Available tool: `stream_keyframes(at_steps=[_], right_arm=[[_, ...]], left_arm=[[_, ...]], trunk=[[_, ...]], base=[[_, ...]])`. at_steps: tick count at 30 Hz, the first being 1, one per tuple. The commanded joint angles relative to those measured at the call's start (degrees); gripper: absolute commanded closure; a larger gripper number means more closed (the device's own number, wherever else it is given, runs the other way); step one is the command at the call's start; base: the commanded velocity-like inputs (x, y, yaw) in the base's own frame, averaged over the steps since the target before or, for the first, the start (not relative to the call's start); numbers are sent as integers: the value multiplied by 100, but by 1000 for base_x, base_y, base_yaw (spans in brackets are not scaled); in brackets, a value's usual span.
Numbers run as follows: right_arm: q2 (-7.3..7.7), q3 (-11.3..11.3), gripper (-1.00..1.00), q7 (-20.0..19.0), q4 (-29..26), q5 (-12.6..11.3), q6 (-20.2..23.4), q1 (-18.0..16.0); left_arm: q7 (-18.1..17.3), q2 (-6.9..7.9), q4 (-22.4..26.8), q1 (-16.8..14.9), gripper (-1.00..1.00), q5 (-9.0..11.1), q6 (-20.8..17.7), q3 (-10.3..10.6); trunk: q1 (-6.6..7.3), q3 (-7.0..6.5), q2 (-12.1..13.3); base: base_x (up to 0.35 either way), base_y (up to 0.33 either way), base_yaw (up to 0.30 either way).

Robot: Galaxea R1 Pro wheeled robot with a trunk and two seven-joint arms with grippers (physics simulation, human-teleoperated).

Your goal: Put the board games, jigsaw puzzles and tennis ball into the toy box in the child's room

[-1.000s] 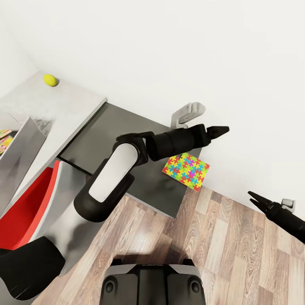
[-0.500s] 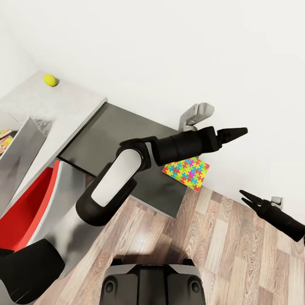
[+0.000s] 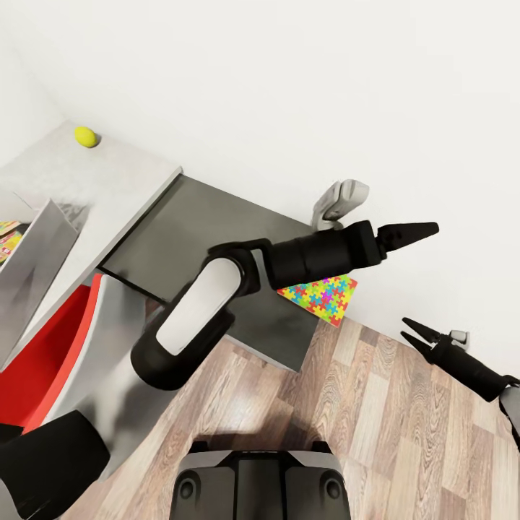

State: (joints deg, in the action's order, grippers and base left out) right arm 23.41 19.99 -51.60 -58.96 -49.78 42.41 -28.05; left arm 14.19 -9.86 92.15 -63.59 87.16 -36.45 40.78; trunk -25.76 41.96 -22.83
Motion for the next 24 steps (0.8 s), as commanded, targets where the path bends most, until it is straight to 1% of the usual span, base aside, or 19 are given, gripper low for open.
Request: stream_keyframes(at_steps=[1,2,3,5,6,8,9,12,16,20,21,24], right_arm=[[-5,-9,-100,-69,156,-6,-8,-85],[-10,-29,-100,-120,276,17,-65,-151],[-10,-29,-100,-120,276,17,-65,-151],[-12,-110,-100,-196,442,81,-202,-246],[-12,-110,-100,-196,442,81,-202,-246],[-3,-230,-100,-245,546,138,-316,-309],[-3,-230,-100,-245,546,138,-316,-309],[8,-378,-100,-287,622,188,-410,-365],[6,-434,-100,-300,641,207,-443,-388],[16,-494,-100,-315,661,227,-481,-413],[16,-494,-100,-315,661,227,-481,-413],[26,-512,-100,-320,666,233,-489,-421]], left_arm=[[24,-3,5,46,-100,90,-8,29],[-6,-4,5,104,-100,113,-5,62],[-6,-4,5,104,-100,113,-5,62],[-69,-10,5,232,-100,146,1,129],[-69,-10,5,232,-100,146,1,129],[-115,-14,5,330,-100,167,4,193],[-115,-14,5,330,-100,167,4,193],[-164,-14,4,423,-100,190,5,267],[-217,-14,4,465,-100,199,9,307],[-451,-14,4,538,-100,208,20,494],[-451,-14,4,538,-100,208,20,494],[-586,-12,4,565,-100,211,23,601]], trunk=[[-3,7,-9],[-3,7,-9],[-3,7,-9],[-3,7,-9],[-3,7,-9],[-3,7,-9],[-3,7,-9],[-3,7,-9],[-3,7,-9],[-3,7,-9],[-3,7,-9],[-3,7,-9]], base=[[0,0,0],[0,0,0],[0,0,0],[0,0,0],[0,0,0],[0,0,0],[0,0,0],[0,0,0],[0,0,0],[0,0,0],[0,0,0],[0,0,0]])
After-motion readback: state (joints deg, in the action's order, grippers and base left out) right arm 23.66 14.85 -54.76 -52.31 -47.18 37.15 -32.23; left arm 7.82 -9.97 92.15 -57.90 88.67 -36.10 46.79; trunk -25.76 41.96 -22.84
